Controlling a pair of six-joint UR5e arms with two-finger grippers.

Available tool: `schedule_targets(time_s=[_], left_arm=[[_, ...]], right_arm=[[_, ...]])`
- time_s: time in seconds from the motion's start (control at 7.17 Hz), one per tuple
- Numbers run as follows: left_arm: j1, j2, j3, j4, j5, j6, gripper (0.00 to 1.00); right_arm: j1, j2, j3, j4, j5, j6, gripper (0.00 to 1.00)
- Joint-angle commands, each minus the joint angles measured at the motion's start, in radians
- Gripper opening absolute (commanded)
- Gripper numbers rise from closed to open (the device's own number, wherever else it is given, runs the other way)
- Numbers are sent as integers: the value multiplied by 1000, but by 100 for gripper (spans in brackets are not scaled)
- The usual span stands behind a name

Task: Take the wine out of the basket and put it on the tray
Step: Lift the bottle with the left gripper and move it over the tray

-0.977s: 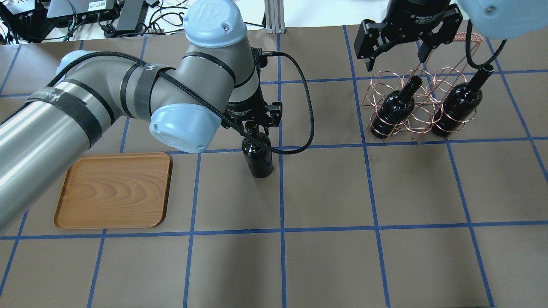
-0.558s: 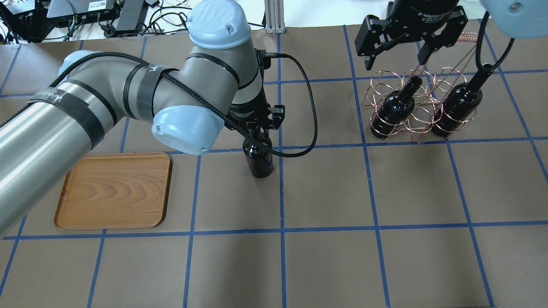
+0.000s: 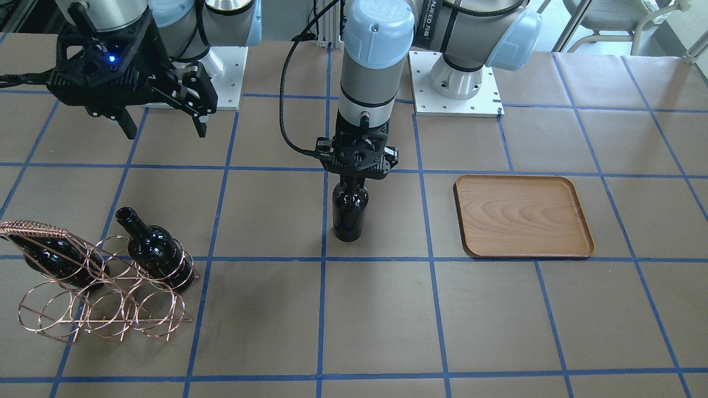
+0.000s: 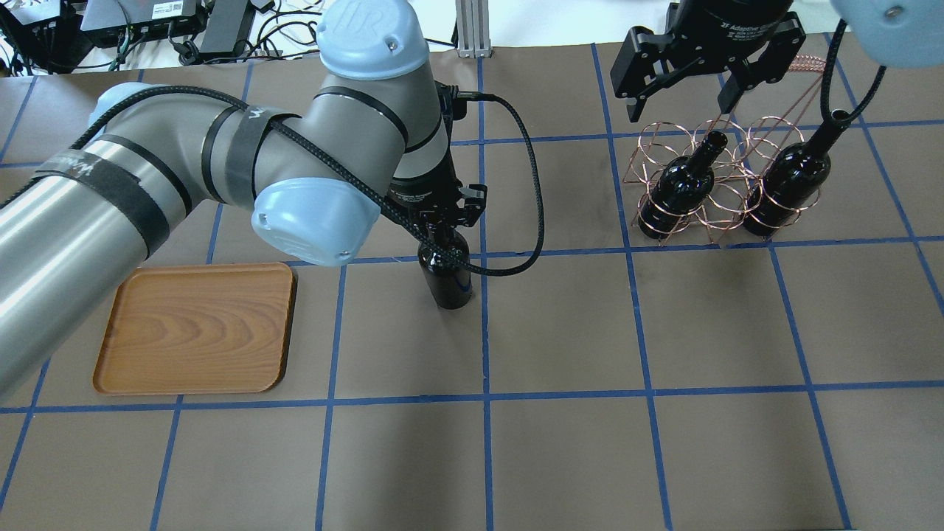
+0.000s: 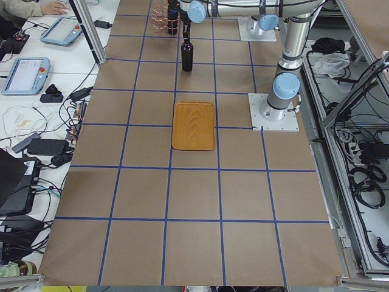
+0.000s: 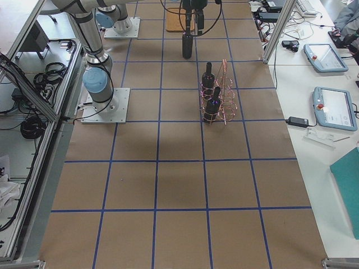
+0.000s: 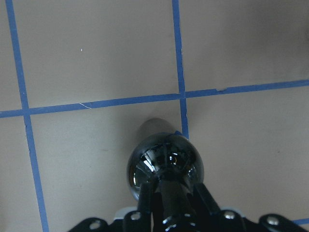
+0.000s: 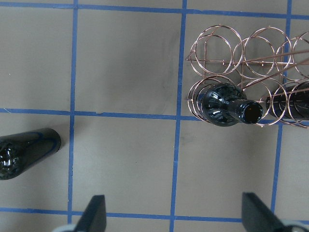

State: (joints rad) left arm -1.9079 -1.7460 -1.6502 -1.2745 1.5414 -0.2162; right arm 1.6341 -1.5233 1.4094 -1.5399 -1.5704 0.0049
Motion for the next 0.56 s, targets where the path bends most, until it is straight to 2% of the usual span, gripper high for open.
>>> schedule_targets(time_s=[0.0,0.14,0.28,0.42], left_arm=[[53,19,76,-127,52,64,0],[106,37,101,-172,57,101,0],[171,60,102,-196,59,166,0],[252,83,102,-212,60,222,0]], right_arm=[[1,49,11,-20,-31,9,100],[1,57,13,-79,-48,3,100],[3,64,13,-82,-48,-3,100],[1,57,14,-63,-95,-6,100]])
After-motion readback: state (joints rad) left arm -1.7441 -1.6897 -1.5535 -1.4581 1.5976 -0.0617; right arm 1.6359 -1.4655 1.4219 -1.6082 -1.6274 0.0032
